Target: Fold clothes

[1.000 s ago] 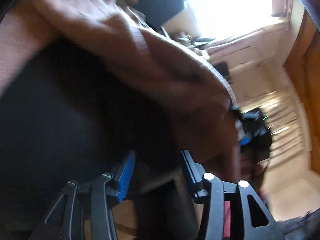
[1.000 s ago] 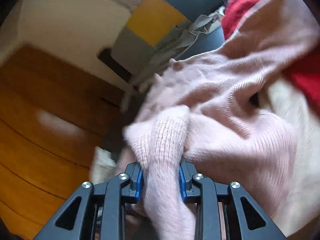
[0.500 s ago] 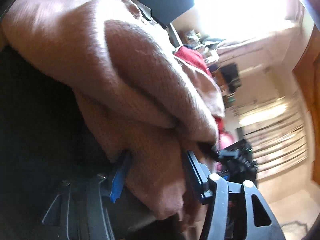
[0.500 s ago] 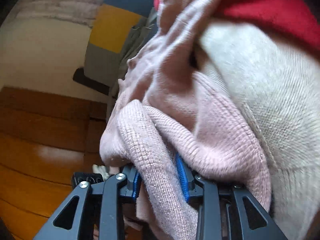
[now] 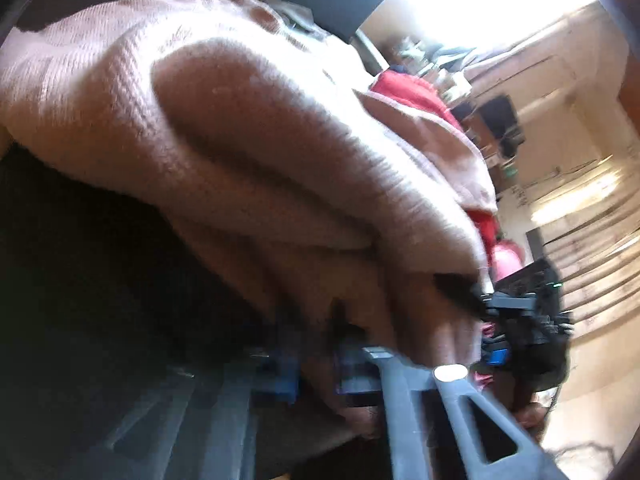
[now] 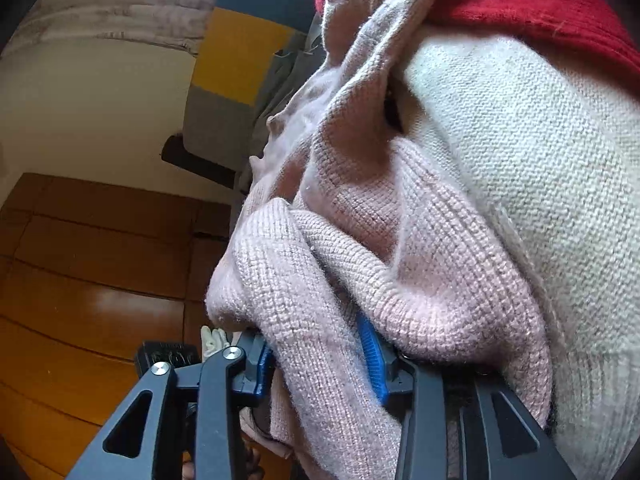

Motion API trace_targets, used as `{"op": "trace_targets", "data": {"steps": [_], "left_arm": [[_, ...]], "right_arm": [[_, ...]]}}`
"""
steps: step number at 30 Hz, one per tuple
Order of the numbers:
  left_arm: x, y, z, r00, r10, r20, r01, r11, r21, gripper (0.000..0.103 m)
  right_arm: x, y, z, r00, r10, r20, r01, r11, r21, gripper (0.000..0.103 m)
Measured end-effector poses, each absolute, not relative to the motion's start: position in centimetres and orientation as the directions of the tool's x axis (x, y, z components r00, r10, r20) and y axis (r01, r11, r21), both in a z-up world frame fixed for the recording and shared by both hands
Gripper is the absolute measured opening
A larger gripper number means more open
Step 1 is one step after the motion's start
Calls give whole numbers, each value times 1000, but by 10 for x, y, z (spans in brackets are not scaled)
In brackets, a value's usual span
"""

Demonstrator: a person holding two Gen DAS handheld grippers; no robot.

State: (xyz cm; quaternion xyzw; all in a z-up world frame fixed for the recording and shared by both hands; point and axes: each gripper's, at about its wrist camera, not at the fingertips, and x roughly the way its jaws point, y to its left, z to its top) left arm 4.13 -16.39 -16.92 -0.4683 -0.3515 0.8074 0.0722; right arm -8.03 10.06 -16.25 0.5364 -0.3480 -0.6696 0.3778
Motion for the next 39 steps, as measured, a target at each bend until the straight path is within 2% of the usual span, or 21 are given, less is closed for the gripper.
{"op": "trace_targets", "data": {"steps": [5,8,10,12,13,18,19,21,23,26,28,29,30,32,34,38,39], "left_arm": [[94,-197,-159,-590,405,-699,231,-745,-626,8],[149,-230,-147,-629,356,-691,266,-737,-622,8],[190,-252,-137,-655,308,-690,299,-733,-611,8],[231,-273,-130,-663,264,-700,338,-730,-595,8],[246,-284,-129,-659,235,-715,364,-732,-576,8],[300,-301,-121,-679,315,-662,296,-708,-641,12],[302,-306,-119,-692,306,-653,294,-707,-643,16],[296,-327,-118,-730,252,-635,320,-695,-644,19],[313,-378,-106,-724,141,-676,412,-698,-586,21],[318,-397,-113,-565,-109,-818,612,-720,-327,22],[335,-409,-117,-529,-148,-835,638,-718,-277,25],[343,-415,-119,-513,-164,-842,649,-717,-256,33],[345,-414,-121,-525,-146,-838,640,-717,-276,36],[318,-392,-122,-563,-103,-820,607,-726,-325,51],[298,-382,-128,-576,-80,-814,589,-731,-345,57],[270,-374,-150,-569,-39,-821,567,-743,-357,58],[261,-375,-157,-566,-14,-824,556,-745,-369,58]], "right_arm": [[-74,96,-156,-123,-871,-475,154,-490,858,52],[-68,87,-149,-98,-858,-504,207,-513,833,64],[-63,81,-143,-90,-849,-521,235,-527,817,73],[-59,76,-137,-85,-845,-528,255,-530,808,89],[-56,73,-134,-79,-844,-531,267,-531,804,93],[-39,52,-128,-65,-788,-612,353,-592,725,94],[-38,46,-126,-75,-769,-635,375,-612,696,94],[-34,32,-118,-109,-726,-679,433,-649,625,94],[-30,14,-104,-147,-703,-696,507,-658,558,94],[-21,0,-85,-184,-679,-710,618,-642,454,94],[-11,-11,-77,-198,-659,-726,683,-624,380,94],[-10,-28,-77,-199,-647,-736,706,-616,351,94],[-9,-39,-80,-198,-637,-745,723,-608,327,94],[-10,-56,-87,-192,-620,-761,746,-596,297,94],[-17,-63,-99,-172,-604,-778,738,-602,305,94],[-32,-73,-126,-157,-574,-803,711,-630,312,95],[-33,-73,-128,-167,-583,-795,721,-623,305,97]]}}
